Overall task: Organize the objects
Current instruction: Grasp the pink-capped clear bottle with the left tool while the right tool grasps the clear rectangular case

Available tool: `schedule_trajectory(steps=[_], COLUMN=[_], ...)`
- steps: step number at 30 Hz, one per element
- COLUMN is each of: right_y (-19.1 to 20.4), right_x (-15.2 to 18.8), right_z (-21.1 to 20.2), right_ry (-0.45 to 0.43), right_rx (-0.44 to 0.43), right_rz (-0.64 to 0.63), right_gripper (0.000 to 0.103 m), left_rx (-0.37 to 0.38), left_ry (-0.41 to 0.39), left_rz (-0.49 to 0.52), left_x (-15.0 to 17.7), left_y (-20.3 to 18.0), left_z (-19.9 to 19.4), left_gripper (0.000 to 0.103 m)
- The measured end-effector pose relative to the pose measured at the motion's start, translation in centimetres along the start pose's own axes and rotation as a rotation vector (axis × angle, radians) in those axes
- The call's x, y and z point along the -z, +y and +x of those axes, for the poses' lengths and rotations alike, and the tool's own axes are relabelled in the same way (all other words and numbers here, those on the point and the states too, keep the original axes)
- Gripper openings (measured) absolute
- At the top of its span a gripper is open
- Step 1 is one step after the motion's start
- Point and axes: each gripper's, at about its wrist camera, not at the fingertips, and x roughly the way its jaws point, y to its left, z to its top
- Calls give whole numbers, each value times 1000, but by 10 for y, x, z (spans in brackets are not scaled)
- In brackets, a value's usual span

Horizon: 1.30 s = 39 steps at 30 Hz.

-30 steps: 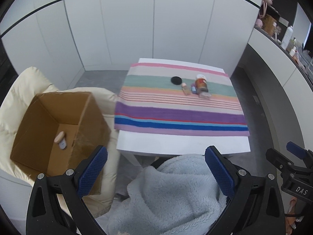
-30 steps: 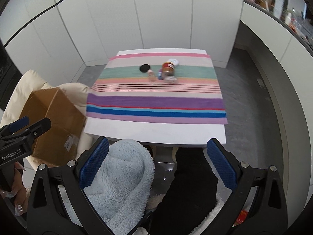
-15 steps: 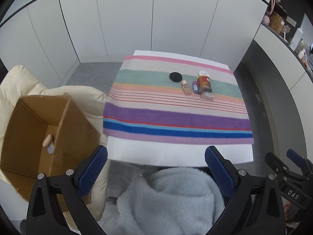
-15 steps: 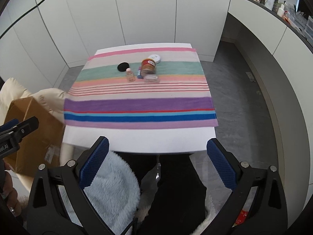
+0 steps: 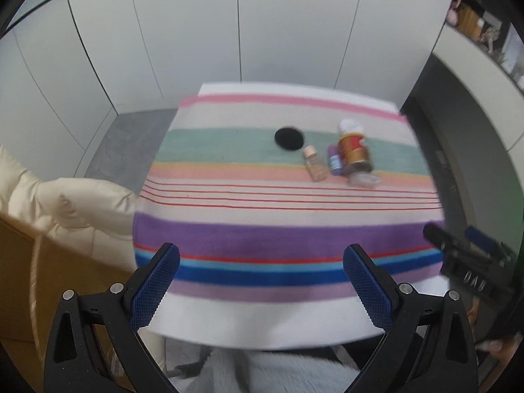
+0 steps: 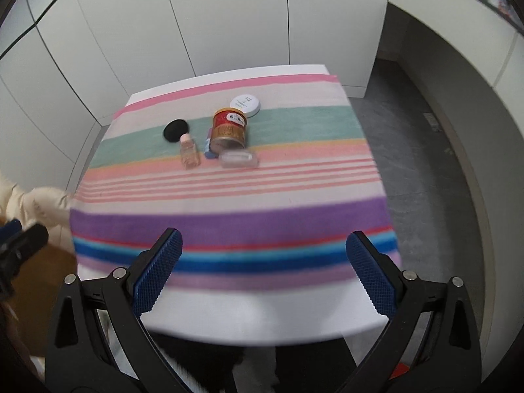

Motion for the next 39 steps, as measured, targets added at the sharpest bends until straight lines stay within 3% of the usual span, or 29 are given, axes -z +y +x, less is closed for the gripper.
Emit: schedule_trajectory(steps=[6, 11, 13, 14, 17, 23, 28, 30, 32, 35, 37, 38, 39], right_y=[10, 22, 23, 22, 22, 10, -4, -9, -10, -13, -14, -14, -14], right_x=[-33, -51, -56, -58, -61, -59, -56, -54, -52, -49, -49, -49, -49], right_z=[83, 147, 165, 171, 180, 177, 176, 174, 173, 171, 170, 170, 170], right_ry=[24, 36, 39, 36, 32, 13, 24, 28, 30, 29, 27, 22, 21], right_rx=[-41, -2, -8, -18, -1, 24, 4, 6, 8, 10, 11, 14, 20], right_rz=[45, 41, 59, 68, 70, 62, 85, 82, 76, 68, 64, 59, 54], right_gripper=[102, 101, 95, 91, 61, 61, 61, 61, 61, 61, 61, 61, 61], left_rx=[7, 76, 105, 116, 144, 254, 160, 186, 143, 52, -10, -32, -41], left_ry=[87, 129, 136, 131, 114, 144, 127, 148, 168, 145, 122, 112, 99], left_rz=[-21, -48, -60, -62, -54, -100, -170, -193, -189, -102, -58, -47, -40], left_x=[-15, -24, -31, -34, -45, -71, -94, -98, -99, -98, -95, -94, -93], left_y=[2, -3, -8, -11, -23, -45, -53, -53, -56, -72, -79, -81, -81], left_z=[68, 102, 114, 118, 129, 164, 195, 205, 215, 215, 213, 212, 210], left_gripper=[101, 101, 101, 101, 101, 100, 98, 92, 87, 75, 58, 36, 28])
